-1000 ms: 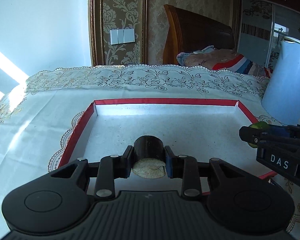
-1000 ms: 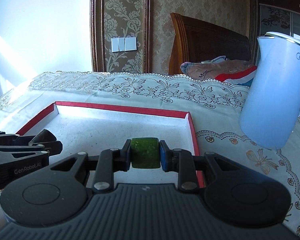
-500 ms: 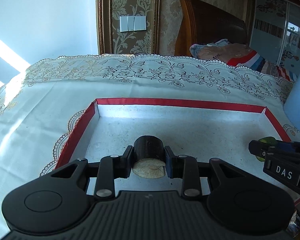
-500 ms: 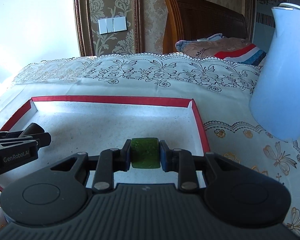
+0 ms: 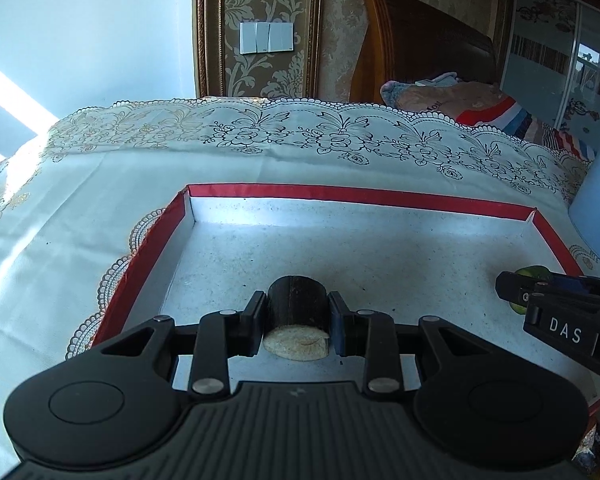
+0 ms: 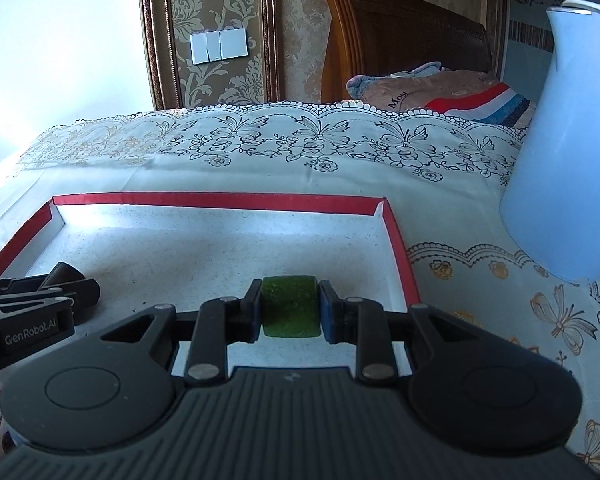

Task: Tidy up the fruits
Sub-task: 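Lift both held slices and carry them over the red tray, then open the left gripper releasing the eggplant while the right releases the cucumber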

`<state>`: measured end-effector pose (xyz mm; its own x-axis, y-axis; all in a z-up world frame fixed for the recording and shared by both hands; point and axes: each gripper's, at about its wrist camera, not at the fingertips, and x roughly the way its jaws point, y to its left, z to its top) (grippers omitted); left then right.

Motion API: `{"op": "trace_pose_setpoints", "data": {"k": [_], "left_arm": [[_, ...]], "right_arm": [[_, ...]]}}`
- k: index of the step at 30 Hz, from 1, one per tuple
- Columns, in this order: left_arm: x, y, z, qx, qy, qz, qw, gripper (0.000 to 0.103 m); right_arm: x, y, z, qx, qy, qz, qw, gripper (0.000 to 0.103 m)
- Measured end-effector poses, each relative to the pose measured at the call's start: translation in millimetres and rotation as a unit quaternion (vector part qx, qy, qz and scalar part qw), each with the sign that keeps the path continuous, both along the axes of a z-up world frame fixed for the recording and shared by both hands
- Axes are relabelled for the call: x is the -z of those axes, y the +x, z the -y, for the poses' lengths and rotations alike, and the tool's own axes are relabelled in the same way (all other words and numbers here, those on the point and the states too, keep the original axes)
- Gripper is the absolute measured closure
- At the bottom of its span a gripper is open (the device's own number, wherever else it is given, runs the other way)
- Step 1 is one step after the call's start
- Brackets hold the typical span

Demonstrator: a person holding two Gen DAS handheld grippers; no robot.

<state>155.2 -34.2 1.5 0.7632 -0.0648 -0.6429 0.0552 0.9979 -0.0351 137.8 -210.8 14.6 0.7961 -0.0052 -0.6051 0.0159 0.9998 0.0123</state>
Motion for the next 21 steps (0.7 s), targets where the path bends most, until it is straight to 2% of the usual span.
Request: {"op": "trace_pose_setpoints", "data": {"k": [4, 8, 9, 14, 18, 21], "left_arm": [[1.6, 0.0, 1.6, 0.002, 0.004, -0.004, 1.0, 0.068], [-1.2, -4.2, 0.9, 0.0, 0.003, 0.013, 0.9999, 0.044], [-2.8, -6.1, 1.2, 0.0, 0.003, 0.021, 0.9998, 0.043], [-5.9, -11.4, 5.1, 0.005, 0.014, 0.037, 0.9992, 0.035], [-5.6, -11.4, 5.4, 0.007, 0.014, 0.035, 0.9992, 0.035], [-5.8, -10.2, 2.8, 0.006, 0.007, 0.033, 0.9994, 0.033]], "right_arm": [[-0.6, -0.6, -1.6, -0.001, -0.004, 0.004, 1.0, 0.077], [-0.7, -1.3, -1.4, -0.001, -0.003, 0.006, 1.0, 0.074], [-0.9, -2.0, -0.6, 0.0, -0.003, 0.008, 1.0, 0.071], [-1.2, -1.6, -0.2, 0.001, -0.003, 0.007, 1.0, 0.069], [-3.0, -3.1, -0.3, 0.006, -0.007, 0.016, 1.0, 0.054], [-2.7, -3.1, 0.3, 0.007, -0.006, 0.014, 1.0, 0.051]]}}
